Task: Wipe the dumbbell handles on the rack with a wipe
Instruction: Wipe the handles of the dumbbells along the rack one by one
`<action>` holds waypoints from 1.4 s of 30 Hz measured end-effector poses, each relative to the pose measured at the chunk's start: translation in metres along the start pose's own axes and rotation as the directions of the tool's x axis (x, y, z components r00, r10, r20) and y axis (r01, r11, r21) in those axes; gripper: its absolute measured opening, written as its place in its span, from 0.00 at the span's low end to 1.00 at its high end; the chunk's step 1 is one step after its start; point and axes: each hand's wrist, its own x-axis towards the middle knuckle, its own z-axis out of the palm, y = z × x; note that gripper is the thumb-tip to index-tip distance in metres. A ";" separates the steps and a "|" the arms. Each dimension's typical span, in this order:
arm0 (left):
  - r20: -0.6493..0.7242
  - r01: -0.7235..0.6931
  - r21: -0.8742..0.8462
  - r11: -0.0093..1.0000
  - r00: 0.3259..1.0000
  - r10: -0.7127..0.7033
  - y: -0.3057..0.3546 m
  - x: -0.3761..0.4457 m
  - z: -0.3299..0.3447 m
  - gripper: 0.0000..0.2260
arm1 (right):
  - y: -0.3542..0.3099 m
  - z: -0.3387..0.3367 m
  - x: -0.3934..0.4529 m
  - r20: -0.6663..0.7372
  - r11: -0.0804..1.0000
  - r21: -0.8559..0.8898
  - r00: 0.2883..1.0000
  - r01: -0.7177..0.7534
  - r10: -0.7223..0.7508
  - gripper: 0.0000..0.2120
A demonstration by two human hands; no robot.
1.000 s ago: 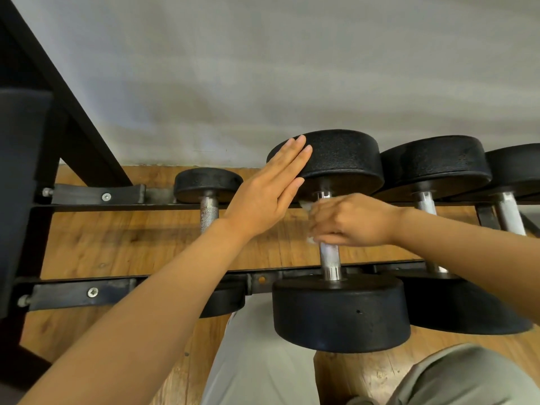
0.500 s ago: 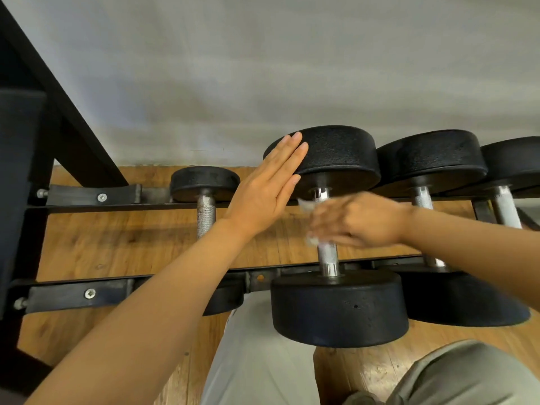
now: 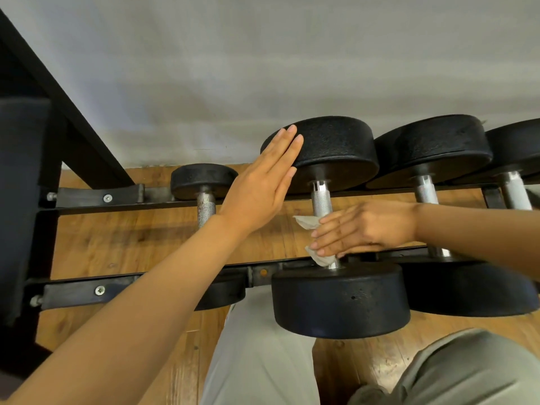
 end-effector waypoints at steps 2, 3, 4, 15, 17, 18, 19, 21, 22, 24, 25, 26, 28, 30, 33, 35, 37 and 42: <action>0.001 0.007 -0.016 1.000 1.000 -0.007 -0.001 0.001 -0.001 0.22 | 0.008 -0.001 0.001 -0.123 0.997 -0.049 0.991 -0.057 0.051 0.17; 0.001 0.013 -0.024 1.000 1.000 -0.013 -0.001 0.000 0.000 0.22 | 0.011 0.000 0.001 -0.214 0.991 -0.049 0.971 -0.122 0.109 0.17; 0.001 0.019 -0.028 0.999 1.000 -0.019 -0.001 0.000 0.000 0.22 | 0.013 0.001 0.001 -0.300 0.982 -0.032 0.939 -0.187 0.169 0.17; -0.014 0.032 -0.074 0.997 0.999 -0.033 0.002 0.001 0.004 0.21 | -0.001 0.022 -0.006 -0.130 0.999 0.013 0.991 0.037 -0.035 0.17; -0.017 0.037 -0.069 0.997 0.999 -0.038 0.002 0.001 0.004 0.21 | 0.009 0.017 -0.003 -0.186 0.999 -0.037 0.982 0.024 -0.030 0.17; -0.018 0.041 -0.066 0.997 0.999 -0.042 0.003 0.001 0.004 0.21 | 0.014 0.013 -0.002 -0.243 0.999 -0.049 0.970 -0.023 0.010 0.17; -0.021 0.043 -0.058 0.997 0.999 -0.044 0.003 0.001 0.004 0.21 | 0.020 0.008 -0.002 -0.298 0.995 -0.064 0.953 -0.078 0.055 0.17; -0.028 0.039 -0.030 0.999 0.999 -0.040 0.006 0.001 0.005 0.21 | 0.027 0.002 -0.001 -0.363 0.984 -0.088 0.925 -0.155 0.113 0.17; -0.028 0.036 -0.011 0.999 0.999 -0.036 0.008 0.001 0.005 0.21 | 0.027 0.004 0.000 -0.382 0.982 -0.072 0.915 -0.174 0.134 0.17; -0.022 0.031 0.032 0.999 0.999 -0.030 0.009 0.001 0.005 0.21 | 0.018 0.016 0.000 -0.412 0.979 0.019 0.891 -0.201 0.191 0.18; -0.019 0.028 0.052 0.998 0.999 -0.027 0.010 0.001 0.004 0.21 | 0.011 0.024 -0.001 -0.409 0.980 0.058 0.891 -0.190 0.197 0.18; -0.016 0.025 0.067 0.997 1.000 -0.024 0.010 0.000 0.004 0.21 | 0.005 0.030 -0.003 -0.380 0.985 0.079 0.909 -0.154 0.173 0.18; -0.013 0.014 0.087 0.996 1.000 -0.013 0.010 0.001 0.003 0.21 | -0.003 0.034 -0.008 -0.273 0.995 0.093 0.960 -0.041 0.065 0.17; -0.013 -0.006 0.109 0.994 1.000 0.008 0.009 0.002 0.003 0.21 | -0.001 0.029 -0.008 -0.156 0.993 0.097 0.986 0.067 -0.051 0.17; -0.007 -0.025 0.129 0.991 1.000 0.026 0.007 0.002 0.003 0.21 | 0.013 0.018 -0.002 -0.047 0.985 0.002 0.984 0.173 -0.173 0.17; 0.009 -0.039 0.144 0.989 0.999 0.038 0.005 0.003 0.001 0.21 | 0.025 0.012 0.001 -0.124 0.990 -0.072 0.984 0.122 -0.131 0.17; 0.035 -0.060 0.151 0.987 0.998 0.055 0.003 0.004 -0.001 0.21 | 0.032 0.010 -0.001 -0.311 0.996 -0.074 0.950 -0.040 0.015 0.18; 0.107 -0.081 0.111 0.990 0.992 0.069 0.000 0.012 -0.007 0.22 | 0.020 0.030 -0.002 -0.439 0.981 0.057 0.877 -0.187 0.193 0.19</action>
